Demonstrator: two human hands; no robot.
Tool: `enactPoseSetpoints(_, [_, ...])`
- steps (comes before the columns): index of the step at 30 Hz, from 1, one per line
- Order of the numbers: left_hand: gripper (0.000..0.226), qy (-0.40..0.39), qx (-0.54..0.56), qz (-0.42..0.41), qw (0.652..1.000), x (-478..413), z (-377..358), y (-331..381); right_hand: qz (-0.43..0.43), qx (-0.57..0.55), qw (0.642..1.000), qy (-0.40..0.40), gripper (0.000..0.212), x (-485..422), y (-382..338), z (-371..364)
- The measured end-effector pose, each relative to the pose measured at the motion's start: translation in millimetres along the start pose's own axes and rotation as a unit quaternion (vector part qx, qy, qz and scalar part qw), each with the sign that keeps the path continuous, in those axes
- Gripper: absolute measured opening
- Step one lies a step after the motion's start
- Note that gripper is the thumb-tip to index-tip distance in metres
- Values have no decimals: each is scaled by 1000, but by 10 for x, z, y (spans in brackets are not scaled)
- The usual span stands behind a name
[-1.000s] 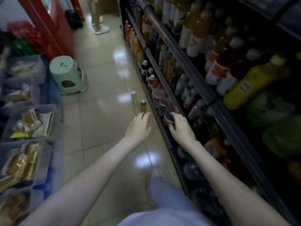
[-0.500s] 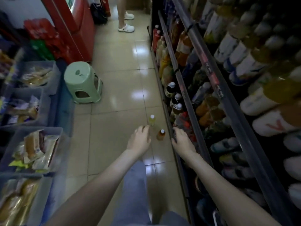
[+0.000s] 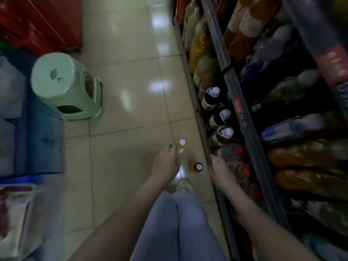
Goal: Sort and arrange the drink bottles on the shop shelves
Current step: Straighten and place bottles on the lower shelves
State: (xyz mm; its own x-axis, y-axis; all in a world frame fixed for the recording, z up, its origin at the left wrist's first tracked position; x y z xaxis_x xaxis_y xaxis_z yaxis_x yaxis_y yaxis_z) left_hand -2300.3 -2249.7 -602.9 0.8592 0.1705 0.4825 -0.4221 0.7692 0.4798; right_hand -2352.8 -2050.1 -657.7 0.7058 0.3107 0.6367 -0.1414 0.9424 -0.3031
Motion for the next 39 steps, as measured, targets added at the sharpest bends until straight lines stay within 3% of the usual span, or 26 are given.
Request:
enactPoseSetpoints(12, [50,-11,70,45,996,-1374,-1403,-644,6,94,981,-167,43,-1635,679,-1564])
enactPoseSetpoints(15, [49,-21,66,34,997,-1544,-1559,-776,2,115,977,-180,37,-1866,774,-1784])
enactPoseSetpoints(19, [47,-49,49,15,997,-1525,-1533,-802,-20,98,981,-168,49,-1873,698,-1701])
enactPoseSetpoints(24, [51,-154,8,-44,987,-1216,-1107,-533,-6,1,997,-72,21,-1156,251,-879])
enactPoseSetpoints(29, [87,-240,-48,-141,959,-659,-398,66,18,-163,986,29,14,124,-358,375])
enactPoseSetpoints(31, [82,-245,-51,-187,950,-414,-25,389,42,-222,971,73,17,675,-571,839])
enactPoseSetpoints(34, [54,-239,-37,-221,945,-21,647,897,25,-326,930,166,24,1420,-762,1354])
enactPoseSetpoints(37, [63,-285,-42,-215,933,397,1186,1325,-33,-463,862,207,42,2119,-844,1590])
enactPoseSetpoints(39, [65,-323,-5,-241,915,697,1442,1614,-42,-489,847,206,45,2563,-926,1636])
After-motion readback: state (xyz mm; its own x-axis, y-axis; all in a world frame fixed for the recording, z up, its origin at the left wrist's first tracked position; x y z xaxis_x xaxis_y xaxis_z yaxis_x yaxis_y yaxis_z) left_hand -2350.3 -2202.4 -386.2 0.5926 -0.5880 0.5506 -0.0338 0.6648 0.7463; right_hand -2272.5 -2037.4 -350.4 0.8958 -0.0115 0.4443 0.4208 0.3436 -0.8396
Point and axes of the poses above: each hand's wrist, its own x-axis away from the middle knuckle, its own z-axis out of the back of the hand, y = z × x, the point moved 3 cm from there along -x, towards the middle knuckle, and after that the axes turned 5 degrees about -y, right-handed, at the moved point
